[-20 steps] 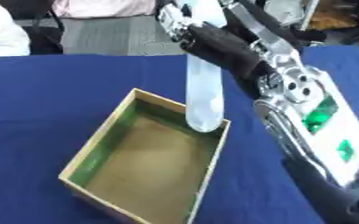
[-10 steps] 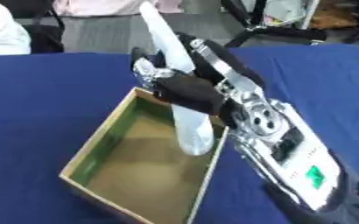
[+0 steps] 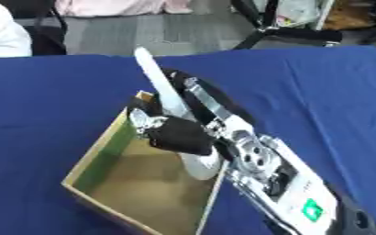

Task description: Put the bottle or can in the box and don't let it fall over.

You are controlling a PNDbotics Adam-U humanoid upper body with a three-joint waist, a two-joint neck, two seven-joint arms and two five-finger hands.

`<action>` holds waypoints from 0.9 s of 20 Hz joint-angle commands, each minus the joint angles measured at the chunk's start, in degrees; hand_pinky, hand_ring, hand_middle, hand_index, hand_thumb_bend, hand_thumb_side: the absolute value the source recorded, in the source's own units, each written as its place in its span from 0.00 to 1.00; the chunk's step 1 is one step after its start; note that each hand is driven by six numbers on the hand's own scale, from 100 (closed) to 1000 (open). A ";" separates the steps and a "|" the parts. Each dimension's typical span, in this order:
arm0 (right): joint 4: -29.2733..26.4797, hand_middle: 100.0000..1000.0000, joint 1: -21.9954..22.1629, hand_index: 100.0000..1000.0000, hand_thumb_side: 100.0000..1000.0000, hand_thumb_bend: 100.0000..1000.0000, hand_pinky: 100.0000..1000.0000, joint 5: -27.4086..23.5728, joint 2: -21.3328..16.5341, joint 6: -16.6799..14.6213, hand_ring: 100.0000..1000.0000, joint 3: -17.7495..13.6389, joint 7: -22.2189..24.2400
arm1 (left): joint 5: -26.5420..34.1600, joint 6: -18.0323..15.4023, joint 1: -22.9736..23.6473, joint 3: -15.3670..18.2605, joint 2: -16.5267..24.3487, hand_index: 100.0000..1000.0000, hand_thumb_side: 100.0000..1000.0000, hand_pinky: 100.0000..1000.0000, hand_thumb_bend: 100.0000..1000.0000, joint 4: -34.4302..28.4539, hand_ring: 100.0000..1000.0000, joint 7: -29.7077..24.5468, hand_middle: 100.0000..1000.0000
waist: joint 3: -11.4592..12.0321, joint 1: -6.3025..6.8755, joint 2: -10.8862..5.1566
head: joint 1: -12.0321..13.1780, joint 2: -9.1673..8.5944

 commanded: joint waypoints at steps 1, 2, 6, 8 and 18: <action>-1.26 0.97 -0.03 0.31 0.19 0.00 1.00 1.11 -1.06 -0.21 0.92 0.77 -0.24 | 0.12 -0.13 -0.77 0.59 1.54 0.76 0.55 1.00 0.00 -1.11 1.00 0.05 1.00 | 0.13 0.06 -1.09 | -0.18 -0.18; -1.26 0.97 0.25 0.31 0.19 0.00 1.00 1.22 -1.14 -0.10 0.92 0.95 -0.38 | 0.12 -0.13 -0.79 0.58 1.54 0.76 0.55 1.00 0.00 -1.11 1.00 0.02 1.00 | 0.16 0.05 -1.09 | -0.20 -0.21; -1.26 0.98 1.49 0.35 0.20 0.00 1.00 0.00 -1.35 0.13 0.92 1.27 -2.03 | 0.13 -0.13 -0.82 0.54 1.53 0.76 0.55 1.00 0.00 -1.11 1.00 -0.02 1.00 | 0.24 0.01 -1.12 | -0.27 -0.23; -1.26 0.99 1.90 0.43 0.19 0.00 1.00 -0.74 -1.73 0.06 0.93 1.43 -2.79 | 0.13 -0.11 -0.79 0.52 1.55 0.76 0.55 1.00 0.00 -1.11 1.00 -0.05 1.00 | 0.25 -0.02 -1.13 | -0.35 -0.27; -1.26 1.00 2.50 0.99 0.22 0.00 1.00 2.17 -3.52 0.42 1.00 0.22 2.18 | 0.01 -0.11 -0.55 0.45 1.61 0.76 0.55 1.00 0.00 -1.11 1.00 -0.14 1.00 | 0.20 -0.08 -1.24 | -0.49 -0.26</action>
